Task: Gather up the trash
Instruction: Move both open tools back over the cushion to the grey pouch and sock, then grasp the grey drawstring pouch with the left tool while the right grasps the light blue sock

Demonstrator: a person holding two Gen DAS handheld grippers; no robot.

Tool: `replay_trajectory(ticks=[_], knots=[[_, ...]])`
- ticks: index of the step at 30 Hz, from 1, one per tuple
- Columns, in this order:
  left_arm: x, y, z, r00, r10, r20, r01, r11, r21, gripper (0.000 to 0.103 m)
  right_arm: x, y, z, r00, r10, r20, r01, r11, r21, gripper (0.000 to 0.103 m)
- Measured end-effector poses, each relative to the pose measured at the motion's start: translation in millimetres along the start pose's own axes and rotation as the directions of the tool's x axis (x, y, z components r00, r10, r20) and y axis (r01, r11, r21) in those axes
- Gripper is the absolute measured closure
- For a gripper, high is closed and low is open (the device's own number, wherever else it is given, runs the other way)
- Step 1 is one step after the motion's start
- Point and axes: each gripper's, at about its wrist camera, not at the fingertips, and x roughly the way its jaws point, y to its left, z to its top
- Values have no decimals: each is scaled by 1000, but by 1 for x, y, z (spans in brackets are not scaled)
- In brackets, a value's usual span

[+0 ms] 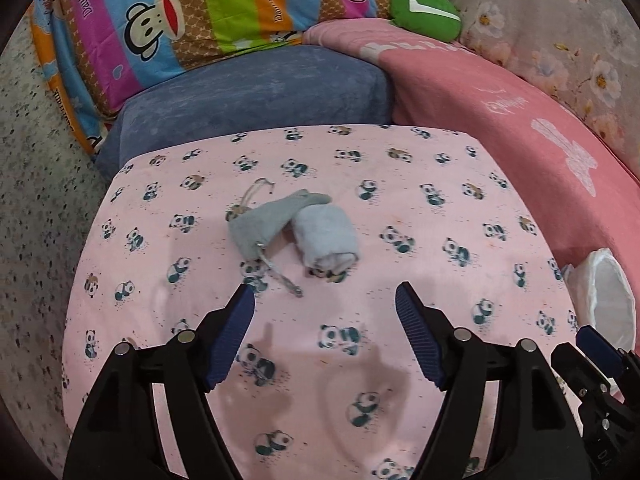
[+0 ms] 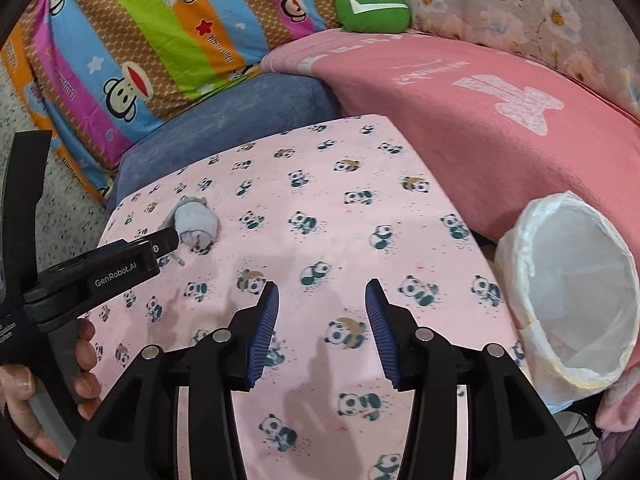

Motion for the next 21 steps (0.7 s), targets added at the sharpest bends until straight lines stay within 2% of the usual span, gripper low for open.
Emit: replay_trajectory(ticks=[3, 10, 17, 20, 21], knots=[[12, 18, 6, 1000, 16, 1, -16, 1000, -2, 33, 19, 26, 5, 1000, 22, -17, -22, 999, -31, 56], [49, 42, 17, 999, 24, -30, -22, 998, 59, 34, 58, 72, 21, 997, 53, -60, -58, 995, -82, 56], [72, 61, 23, 995, -77, -69, 80, 996, 40, 35, 91, 103, 31, 992, 82, -94, -92, 990, -111, 56], [81, 59, 25, 990, -114, -88, 120, 991, 62, 50, 98, 106, 35, 991, 82, -102, -95, 988, -126, 56], [84, 59, 25, 987, -124, -97, 131, 989, 64, 59, 102, 109, 36, 991, 81, -106, -95, 986, -133, 56]])
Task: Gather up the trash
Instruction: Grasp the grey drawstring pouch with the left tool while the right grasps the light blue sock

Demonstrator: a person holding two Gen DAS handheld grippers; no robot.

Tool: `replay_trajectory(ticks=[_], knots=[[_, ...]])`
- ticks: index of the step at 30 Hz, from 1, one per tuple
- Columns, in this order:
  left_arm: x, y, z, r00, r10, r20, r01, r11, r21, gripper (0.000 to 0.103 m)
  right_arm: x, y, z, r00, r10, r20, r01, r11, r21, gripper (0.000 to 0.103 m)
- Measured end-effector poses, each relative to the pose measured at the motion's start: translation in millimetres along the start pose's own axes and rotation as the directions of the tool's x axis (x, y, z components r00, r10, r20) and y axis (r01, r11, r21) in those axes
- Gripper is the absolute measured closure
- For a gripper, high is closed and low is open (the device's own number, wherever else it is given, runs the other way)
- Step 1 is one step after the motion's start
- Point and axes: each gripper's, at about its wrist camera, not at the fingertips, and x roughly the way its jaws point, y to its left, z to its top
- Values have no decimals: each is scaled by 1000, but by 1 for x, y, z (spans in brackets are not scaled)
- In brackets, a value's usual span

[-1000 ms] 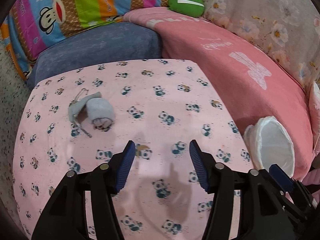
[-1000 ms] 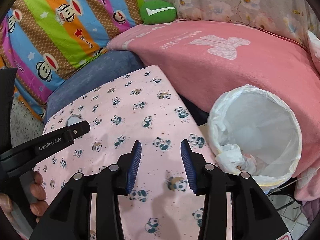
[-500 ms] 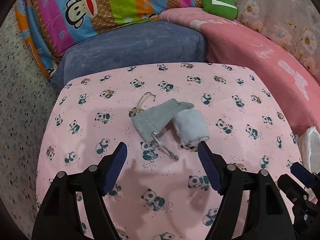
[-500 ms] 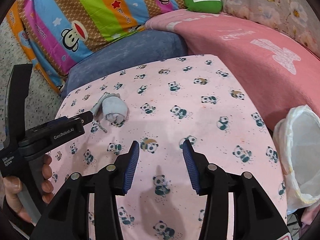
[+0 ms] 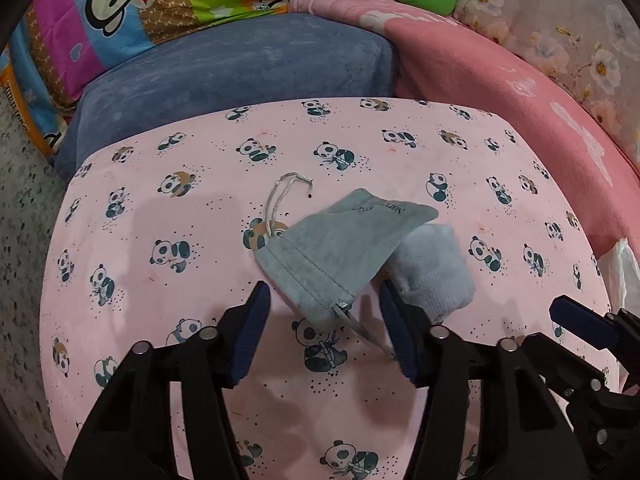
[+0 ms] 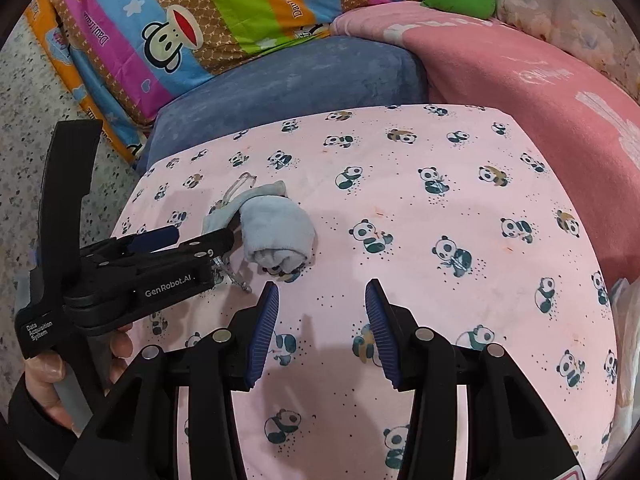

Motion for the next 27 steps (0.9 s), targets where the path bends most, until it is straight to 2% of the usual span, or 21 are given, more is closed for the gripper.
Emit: replay_trajectory(ticks=[1, 4, 10, 15, 17, 21, 23, 27], knots=[[2, 1, 1, 1000, -8, -5, 8, 1000, 4, 71, 4, 1, 2, 1000, 0, -4, 0, 1000, -5, 56], [4, 6, 1, 1000, -19, -11, 19, 1000, -5, 93, 12, 6, 5, 1000, 6, -14, -6, 1000, -14, 56], [-10, 19, 0, 999, -43, 26, 44, 998, -54, 95, 34, 18, 14, 999, 44, -26, -44, 999, -31, 56], [-8, 31, 1, 1000, -21, 18, 23, 994, -109, 95, 58, 25, 25, 996, 78, -40, -79, 996, -29, 56], [-8, 36, 0, 1000, -21, 17, 23, 990, -136, 95, 60, 27, 25, 996, 83, -44, -84, 996, -24, 50], [-4, 37, -1, 1000, -21, 6, 22, 988, -151, 95, 74, 32, 25, 989, 124, -78, -123, 992, 10, 49], [-4, 35, -3, 1000, -16, 2, 16, 988, -153, 95, 77, 31, 24, 985, 151, -82, -150, 989, 20, 65], [-12, 27, -6, 1000, -25, 7, 26, 987, -159, 95, 68, 25, 20, 984, 163, -68, -162, 987, 26, 72]])
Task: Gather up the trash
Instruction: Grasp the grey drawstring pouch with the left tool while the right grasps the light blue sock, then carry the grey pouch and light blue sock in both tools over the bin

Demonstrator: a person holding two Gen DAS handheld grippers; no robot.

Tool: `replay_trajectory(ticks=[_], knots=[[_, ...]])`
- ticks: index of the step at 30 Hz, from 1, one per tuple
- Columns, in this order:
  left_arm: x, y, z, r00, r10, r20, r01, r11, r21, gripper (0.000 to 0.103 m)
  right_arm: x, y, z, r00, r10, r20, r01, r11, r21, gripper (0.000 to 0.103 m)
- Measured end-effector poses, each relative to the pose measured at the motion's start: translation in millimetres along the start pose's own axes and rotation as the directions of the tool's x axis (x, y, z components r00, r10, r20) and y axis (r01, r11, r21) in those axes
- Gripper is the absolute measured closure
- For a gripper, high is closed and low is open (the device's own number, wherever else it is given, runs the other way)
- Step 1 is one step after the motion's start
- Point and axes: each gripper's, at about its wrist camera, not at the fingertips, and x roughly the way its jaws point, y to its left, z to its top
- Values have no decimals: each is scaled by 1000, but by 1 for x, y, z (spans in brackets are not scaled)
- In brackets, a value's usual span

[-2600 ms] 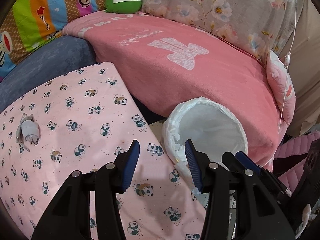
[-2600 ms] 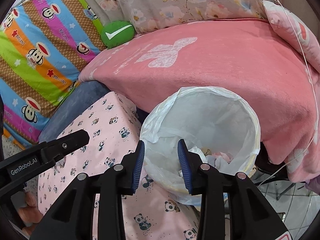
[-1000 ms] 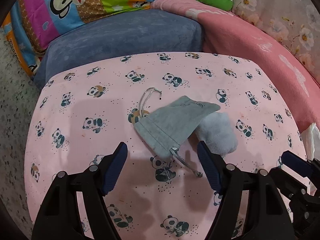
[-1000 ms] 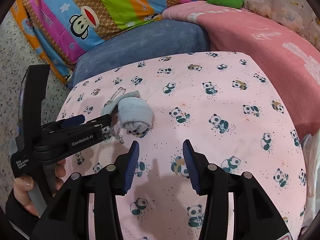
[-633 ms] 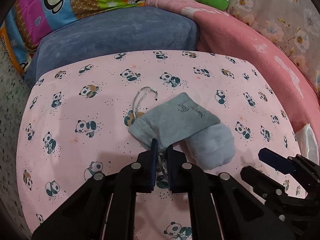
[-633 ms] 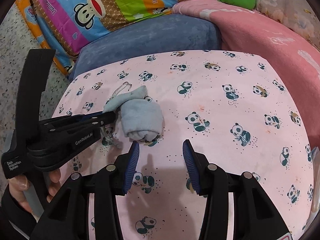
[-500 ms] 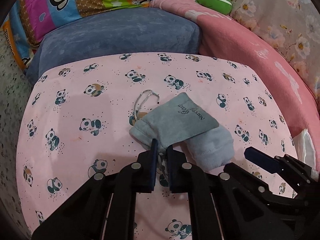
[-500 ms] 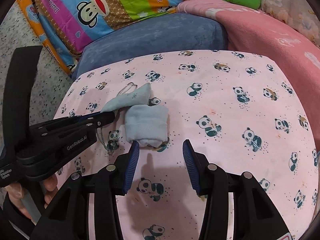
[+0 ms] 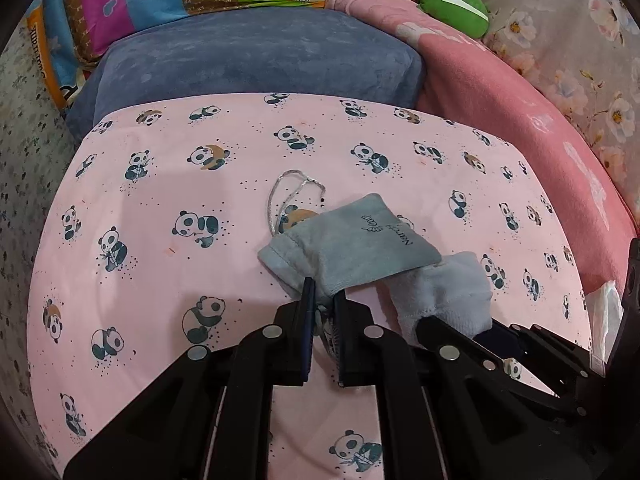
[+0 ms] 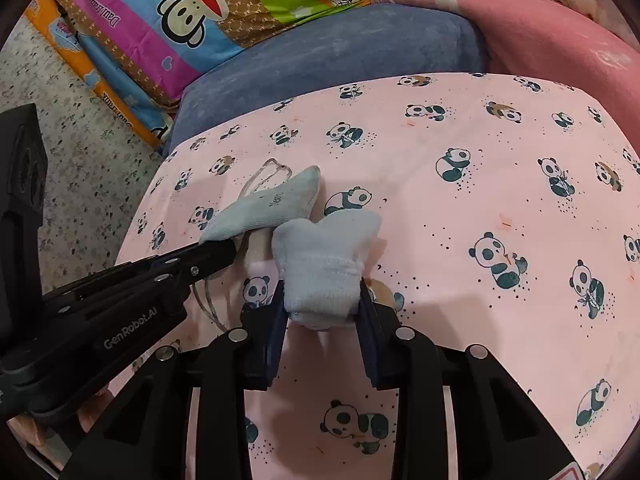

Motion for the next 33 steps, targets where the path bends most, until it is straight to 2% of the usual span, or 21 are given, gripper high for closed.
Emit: replay_trajectory(ticks=[9, 17, 26, 33], knots=[[-32, -64, -11, 999, -8, 47, 4, 996, 85, 95, -62, -17, -25, 995, -34, 96, 30, 999, 45, 72], [-61, -147, -28, 995, -78, 64, 65, 982, 176, 95, -137, -60, -50, 978, -96, 186, 75, 990, 118, 72], [-80, -248, -53, 984, -172, 52, 148, 941, 304, 95, -233, -136, -97, 938, -221, 268, 147, 952, 269, 72], [-87, -313, -75, 972, -235, 23, 208, 898, 387, 95, -282, -192, -130, 909, -298, 292, 185, 915, 358, 72]])
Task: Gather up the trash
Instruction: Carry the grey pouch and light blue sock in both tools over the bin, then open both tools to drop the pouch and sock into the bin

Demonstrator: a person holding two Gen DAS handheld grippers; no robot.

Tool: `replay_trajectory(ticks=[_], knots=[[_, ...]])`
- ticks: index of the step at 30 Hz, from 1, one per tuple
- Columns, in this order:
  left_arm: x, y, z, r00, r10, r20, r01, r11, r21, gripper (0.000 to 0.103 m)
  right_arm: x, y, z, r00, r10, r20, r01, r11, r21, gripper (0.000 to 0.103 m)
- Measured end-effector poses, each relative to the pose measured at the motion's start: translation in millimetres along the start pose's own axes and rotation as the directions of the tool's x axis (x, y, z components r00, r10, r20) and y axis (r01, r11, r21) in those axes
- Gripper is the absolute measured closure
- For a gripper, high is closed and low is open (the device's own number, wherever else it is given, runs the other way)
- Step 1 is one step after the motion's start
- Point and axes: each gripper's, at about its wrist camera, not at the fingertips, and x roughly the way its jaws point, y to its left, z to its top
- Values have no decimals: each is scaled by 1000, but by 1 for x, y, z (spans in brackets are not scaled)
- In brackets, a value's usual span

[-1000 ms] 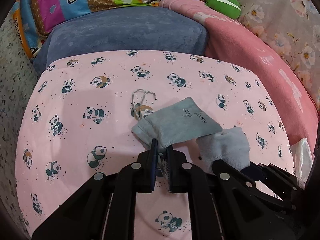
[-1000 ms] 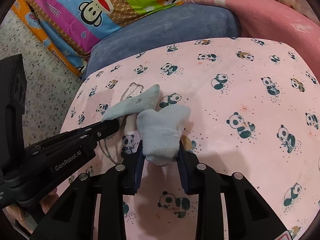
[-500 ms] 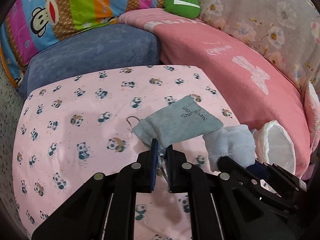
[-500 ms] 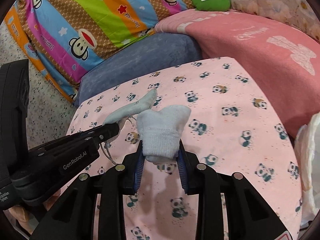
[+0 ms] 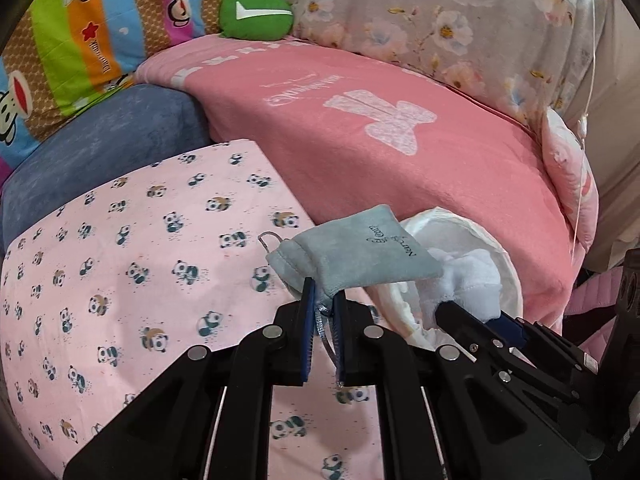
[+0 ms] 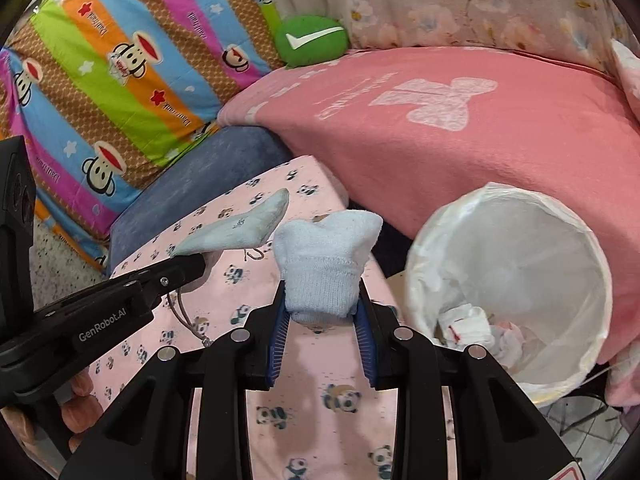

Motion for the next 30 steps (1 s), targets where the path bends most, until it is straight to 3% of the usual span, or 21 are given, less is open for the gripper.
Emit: replay_trajectory(ticks=[8, 13, 30], knots=[[10, -63, -5, 998, -53, -25, 54, 995, 80, 95, -34, -80, 1, 997, -63, 36, 60, 994, 86, 72], [15, -86, -7, 997, -63, -36, 67, 991, 115, 95, -42, -109, 2, 995, -80, 55, 73, 991, 117, 72], [65, -138, -2, 991, -81, -102, 98, 980, 174, 94, -50, -165, 1, 989, -135, 56, 124, 979, 164, 72]])
